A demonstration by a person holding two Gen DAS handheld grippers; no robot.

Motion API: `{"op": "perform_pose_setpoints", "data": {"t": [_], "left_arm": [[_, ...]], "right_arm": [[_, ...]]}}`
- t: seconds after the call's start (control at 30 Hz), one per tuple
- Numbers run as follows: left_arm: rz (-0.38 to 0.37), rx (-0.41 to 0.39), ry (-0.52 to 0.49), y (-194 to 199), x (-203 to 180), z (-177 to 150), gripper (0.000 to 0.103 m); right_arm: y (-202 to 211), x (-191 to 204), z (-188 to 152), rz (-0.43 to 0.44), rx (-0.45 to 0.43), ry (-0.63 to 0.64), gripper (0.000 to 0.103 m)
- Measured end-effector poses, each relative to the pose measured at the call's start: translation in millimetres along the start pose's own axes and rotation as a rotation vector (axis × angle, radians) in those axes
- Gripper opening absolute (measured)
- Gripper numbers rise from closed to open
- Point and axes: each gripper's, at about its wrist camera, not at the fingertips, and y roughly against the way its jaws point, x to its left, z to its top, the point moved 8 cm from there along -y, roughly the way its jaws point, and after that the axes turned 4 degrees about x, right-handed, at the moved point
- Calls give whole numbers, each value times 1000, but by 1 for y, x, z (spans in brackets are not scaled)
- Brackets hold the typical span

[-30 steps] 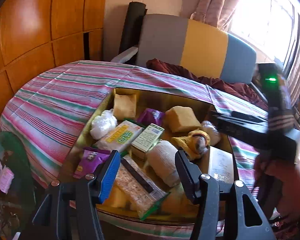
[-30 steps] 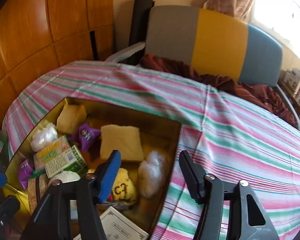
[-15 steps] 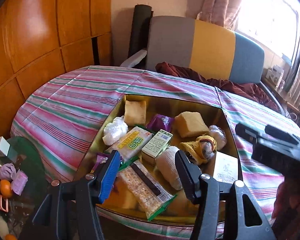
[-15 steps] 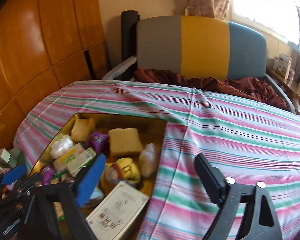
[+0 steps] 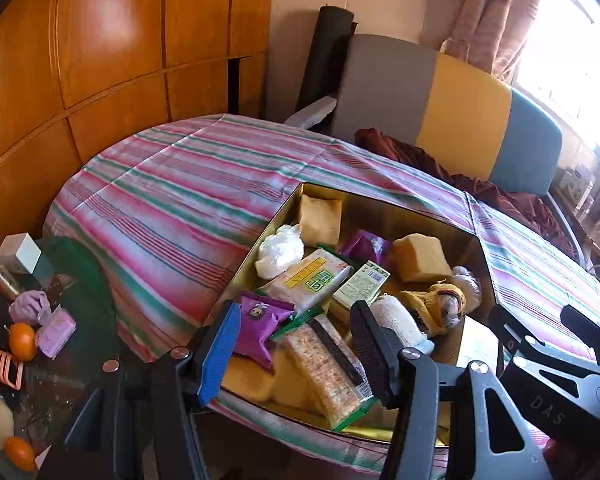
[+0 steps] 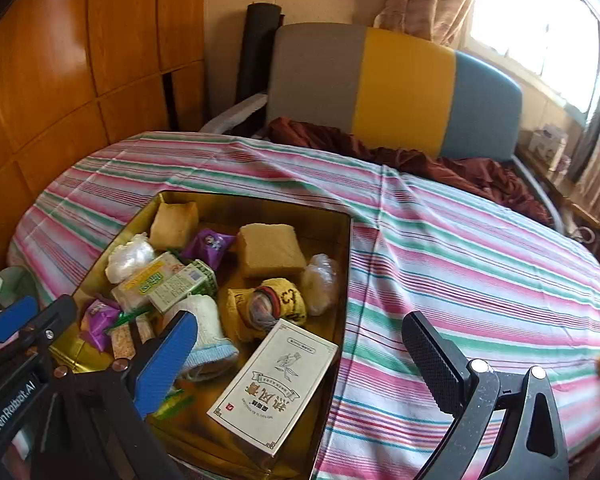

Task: Organize objects
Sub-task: 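Open the right tool to drop the white bundle and withdraw both tools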

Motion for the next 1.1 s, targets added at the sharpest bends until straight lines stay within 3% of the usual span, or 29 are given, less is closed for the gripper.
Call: {"op": "perform_pose_setpoints", "data": {"t": [0.23,0.63,1.1], "left_arm": [[17,48,-7,-3,1,-5,58],[15,59,-65,-2,-10,-10,58],[25,-13,-84,8,-14,-6,57]], "right_arm": [[6,-1,-3,-24,11,-34,103],[2,-3,-6,-59,11,-60,103],[-2,-4,-8,-69,16,-55,103]]}}
